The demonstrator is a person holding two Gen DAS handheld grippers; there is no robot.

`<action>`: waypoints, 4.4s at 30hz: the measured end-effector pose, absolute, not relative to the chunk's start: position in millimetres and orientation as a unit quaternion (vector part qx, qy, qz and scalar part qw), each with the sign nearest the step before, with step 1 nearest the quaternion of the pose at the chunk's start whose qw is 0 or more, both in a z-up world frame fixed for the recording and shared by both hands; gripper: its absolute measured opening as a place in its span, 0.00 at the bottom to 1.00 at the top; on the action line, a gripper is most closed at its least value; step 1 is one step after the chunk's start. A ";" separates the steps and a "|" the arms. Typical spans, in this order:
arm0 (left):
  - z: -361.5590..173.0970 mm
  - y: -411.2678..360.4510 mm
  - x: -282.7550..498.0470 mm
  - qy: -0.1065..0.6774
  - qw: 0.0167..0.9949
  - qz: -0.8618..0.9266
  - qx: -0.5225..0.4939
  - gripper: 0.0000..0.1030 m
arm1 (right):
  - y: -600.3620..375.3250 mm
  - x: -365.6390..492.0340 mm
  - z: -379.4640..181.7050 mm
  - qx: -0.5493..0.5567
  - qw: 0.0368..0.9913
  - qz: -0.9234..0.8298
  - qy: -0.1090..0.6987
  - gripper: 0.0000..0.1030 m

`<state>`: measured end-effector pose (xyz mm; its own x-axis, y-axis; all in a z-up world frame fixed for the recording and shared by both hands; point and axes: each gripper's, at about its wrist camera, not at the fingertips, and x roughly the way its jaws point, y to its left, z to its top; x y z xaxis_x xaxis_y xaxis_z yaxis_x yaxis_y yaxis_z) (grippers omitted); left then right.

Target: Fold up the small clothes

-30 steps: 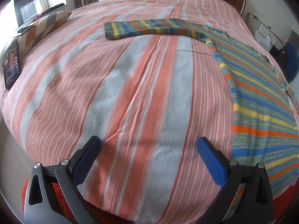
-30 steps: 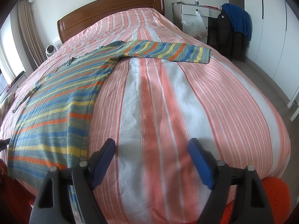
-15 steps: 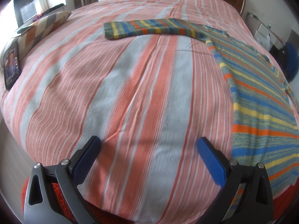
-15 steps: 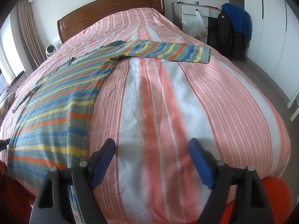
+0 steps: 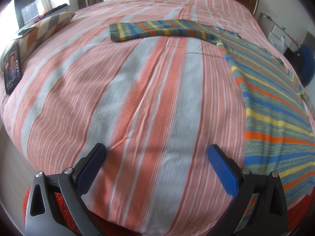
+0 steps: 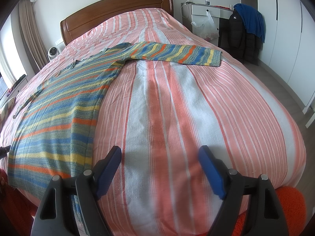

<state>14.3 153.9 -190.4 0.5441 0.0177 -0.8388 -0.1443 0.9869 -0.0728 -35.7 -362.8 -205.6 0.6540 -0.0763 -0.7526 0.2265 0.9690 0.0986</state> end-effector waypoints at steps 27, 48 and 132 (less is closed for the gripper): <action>-190.2 153.9 14.2 0.475 0.876 0.046 -0.067 0.99 | -362.4 -35.4 -207.2 0.091 0.904 -0.084 0.408 0.79; -190.1 153.9 14.2 0.476 0.876 0.046 -0.066 1.00 | -362.4 -35.2 -207.1 0.091 0.904 -0.084 0.409 0.80; -190.8 156.3 13.5 0.478 0.875 0.043 -0.063 1.00 | -291.8 281.5 -125.8 0.241 0.847 0.185 0.436 0.62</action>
<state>13.5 156.3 -190.8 0.5400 0.0153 -0.8415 -0.1360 0.9883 -0.0693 281.5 -291.8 -125.8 0.5510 0.5233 -0.6501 -0.1019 0.8153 0.5700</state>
